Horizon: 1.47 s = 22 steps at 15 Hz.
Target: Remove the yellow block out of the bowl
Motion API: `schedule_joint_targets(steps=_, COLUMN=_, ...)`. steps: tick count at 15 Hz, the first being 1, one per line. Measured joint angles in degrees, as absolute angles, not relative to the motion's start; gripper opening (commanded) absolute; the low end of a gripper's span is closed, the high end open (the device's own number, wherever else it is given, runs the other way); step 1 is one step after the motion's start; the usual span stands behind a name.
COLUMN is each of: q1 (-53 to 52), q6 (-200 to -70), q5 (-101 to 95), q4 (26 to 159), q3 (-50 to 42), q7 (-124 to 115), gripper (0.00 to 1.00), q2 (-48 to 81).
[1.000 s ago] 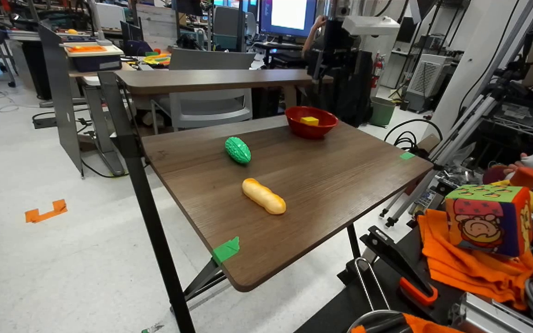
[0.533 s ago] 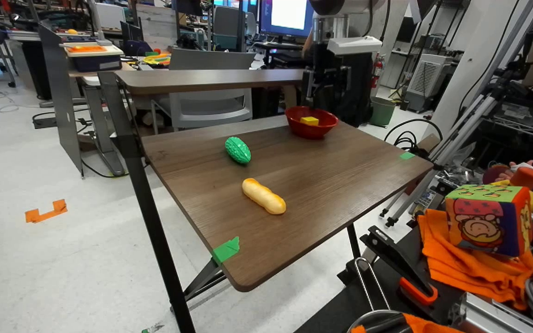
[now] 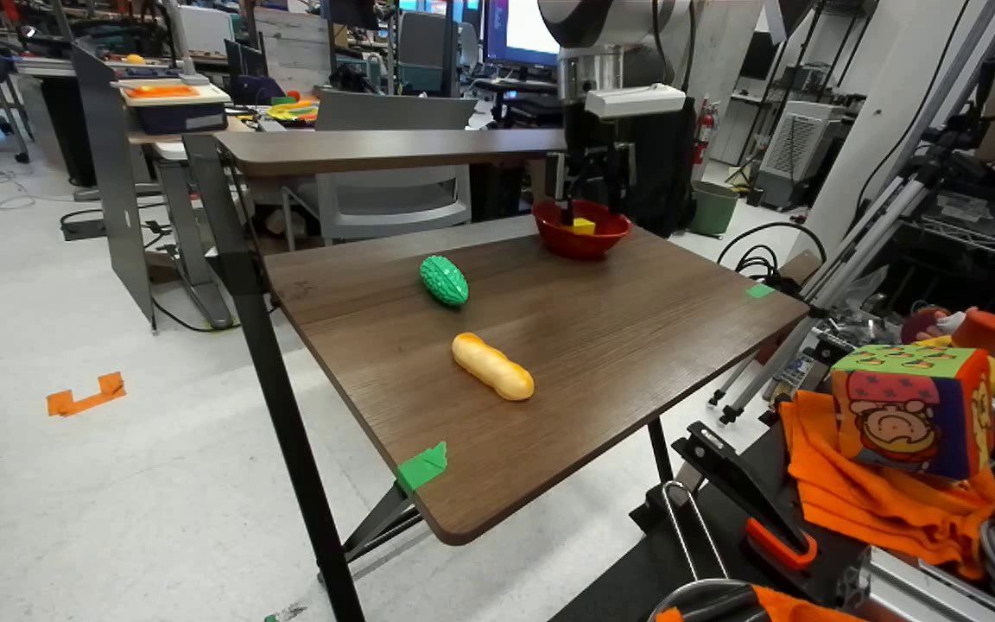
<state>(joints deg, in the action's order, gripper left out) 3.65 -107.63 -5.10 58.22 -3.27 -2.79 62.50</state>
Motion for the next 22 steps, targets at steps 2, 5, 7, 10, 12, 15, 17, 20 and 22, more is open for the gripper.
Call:
schedule_joint_targets(steps=2, q1=3.3, q6=-106.0, q5=-5.1, q4=55.2, q3=-3.3, q7=-2.8, gripper=1.0, q2=64.4)
schedule_joint_targets(steps=5, q1=3.1, q6=-103.9, q5=-5.1, q4=51.0, q3=-3.3, q7=-2.8, gripper=1.0, q2=67.0)
schedule_joint_targets(steps=7, q1=3.0, q6=-102.5, q5=-5.2, q4=48.4, q3=-3.3, q7=-2.8, gripper=1.0, q2=68.6)
schedule_joint_targets(steps=10, q1=2.9, q6=-100.8, q5=-5.3, q4=44.7, q3=-3.4, q7=-2.8, gripper=0.99, q2=70.9)
schedule_joint_targets(steps=12, q1=2.8, q6=-99.8, q5=-5.5, q4=42.5, q3=-3.7, q7=-2.8, gripper=0.74, q2=72.3)
schedule_joint_targets(steps=15, q1=2.6, q6=-98.5, q5=-6.2, q4=39.6, q3=-4.2, q7=-2.8, gripper=0.52, q2=74.4)
schedule_joint_targets(steps=17, q1=2.6, q6=-97.4, q5=-6.9, q4=37.8, q3=-4.5, q7=-2.8, gripper=0.37, q2=75.8)
schedule_joint_targets(steps=20, q1=2.5, q6=-96.4, q5=-8.5, q4=36.1, q3=-4.7, q7=-2.8, gripper=0.2, q2=77.2)
schedule_joint_targets(steps=22, q1=2.3, q6=-96.4, q5=-9.8, q4=35.3, q3=-4.8, q7=-2.5, gripper=0.2, q2=77.4)
